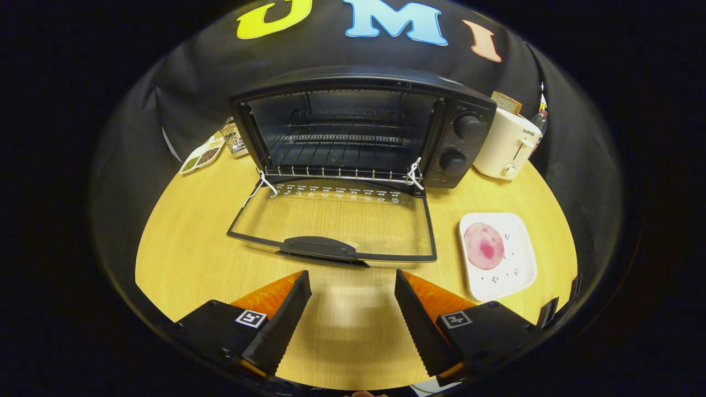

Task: Open the toaster oven, put the food inside, and close the toaster oven door.

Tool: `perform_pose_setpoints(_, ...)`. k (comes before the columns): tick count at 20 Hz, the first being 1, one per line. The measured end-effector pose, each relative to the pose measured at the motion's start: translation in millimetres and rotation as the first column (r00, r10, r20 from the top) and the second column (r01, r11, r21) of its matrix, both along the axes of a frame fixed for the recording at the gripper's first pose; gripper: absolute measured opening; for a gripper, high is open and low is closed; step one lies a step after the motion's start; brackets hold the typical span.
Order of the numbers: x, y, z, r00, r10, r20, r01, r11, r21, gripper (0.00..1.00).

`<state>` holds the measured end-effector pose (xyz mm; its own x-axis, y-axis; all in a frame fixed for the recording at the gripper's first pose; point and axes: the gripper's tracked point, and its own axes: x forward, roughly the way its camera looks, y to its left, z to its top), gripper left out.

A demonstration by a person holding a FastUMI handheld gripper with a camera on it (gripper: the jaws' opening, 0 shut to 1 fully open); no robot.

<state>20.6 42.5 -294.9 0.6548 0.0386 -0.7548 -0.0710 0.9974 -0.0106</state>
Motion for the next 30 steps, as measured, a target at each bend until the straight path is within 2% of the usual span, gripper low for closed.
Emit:
perform_pose_setpoints(3,-4,-41,24,0.999,0.015,0.041,-0.013,0.999,-0.048,0.98)
perform_pose_setpoints(7,-2,-101,56,0.997,-0.026,0.077,0.03,0.998,-0.058,0.98)
perform_pose_setpoints(13,7,-175,57,0.998,-0.054,0.029,0.056,0.997,-0.049,0.98)
perform_pose_setpoints(16,14,-211,45,0.996,-0.078,-0.033,0.077,0.997,-0.014,0.98)
perform_pose_setpoints(22,31,-271,14,0.989,-0.054,-0.141,0.058,0.998,0.025,0.98)
perform_pose_setpoints(26,30,-278,-21,0.967,-0.001,-0.254,0.019,0.997,0.072,0.96)
perform_pose_setpoints(30,36,-275,-47,0.949,0.031,-0.313,-0.009,0.997,0.071,0.96)
